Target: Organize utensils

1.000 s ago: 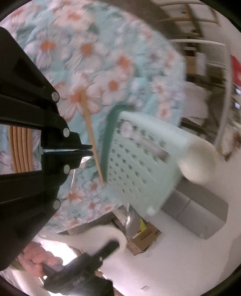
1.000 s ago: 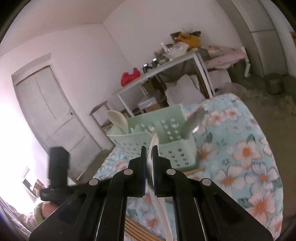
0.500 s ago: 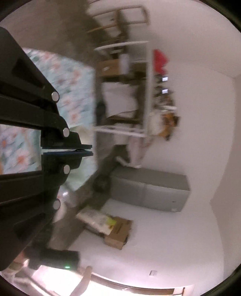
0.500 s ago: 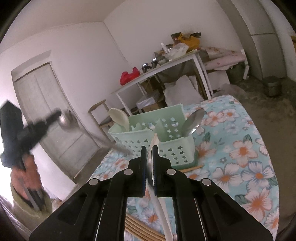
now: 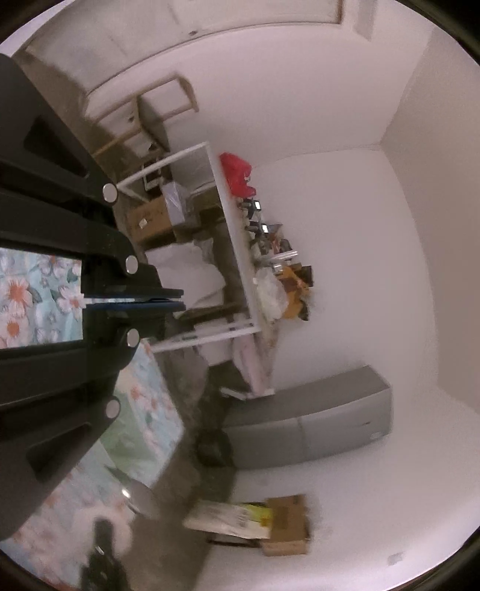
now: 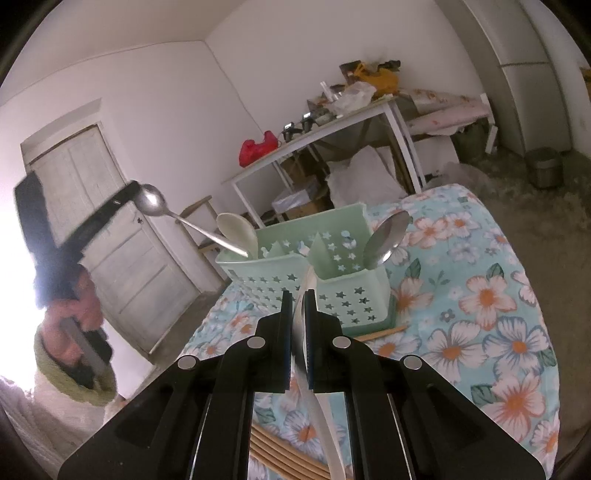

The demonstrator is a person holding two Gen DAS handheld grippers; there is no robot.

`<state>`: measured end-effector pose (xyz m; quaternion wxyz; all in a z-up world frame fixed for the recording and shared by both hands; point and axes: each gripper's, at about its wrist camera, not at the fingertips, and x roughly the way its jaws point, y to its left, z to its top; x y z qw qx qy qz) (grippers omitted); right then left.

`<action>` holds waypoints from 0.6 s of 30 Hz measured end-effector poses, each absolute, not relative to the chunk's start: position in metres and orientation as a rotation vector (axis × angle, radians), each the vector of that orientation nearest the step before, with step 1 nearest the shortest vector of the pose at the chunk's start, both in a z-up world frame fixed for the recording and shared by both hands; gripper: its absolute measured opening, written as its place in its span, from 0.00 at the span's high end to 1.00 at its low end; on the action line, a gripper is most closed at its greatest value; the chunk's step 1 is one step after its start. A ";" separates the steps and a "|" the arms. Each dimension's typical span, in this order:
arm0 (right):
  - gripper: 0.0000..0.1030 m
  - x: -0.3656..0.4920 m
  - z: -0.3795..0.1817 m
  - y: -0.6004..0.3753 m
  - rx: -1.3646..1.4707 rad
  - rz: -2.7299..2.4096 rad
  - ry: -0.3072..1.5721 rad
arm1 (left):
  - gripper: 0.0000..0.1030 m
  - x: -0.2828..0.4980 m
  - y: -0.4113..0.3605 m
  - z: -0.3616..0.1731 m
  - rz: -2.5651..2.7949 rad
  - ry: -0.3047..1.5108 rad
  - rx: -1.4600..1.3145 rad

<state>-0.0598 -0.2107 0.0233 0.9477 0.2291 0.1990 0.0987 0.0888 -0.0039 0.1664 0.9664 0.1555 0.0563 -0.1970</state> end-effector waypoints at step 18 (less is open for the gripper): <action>0.95 -0.058 0.022 -0.211 0.475 0.194 0.409 | 0.74 0.136 -0.016 0.126 -0.530 0.340 0.140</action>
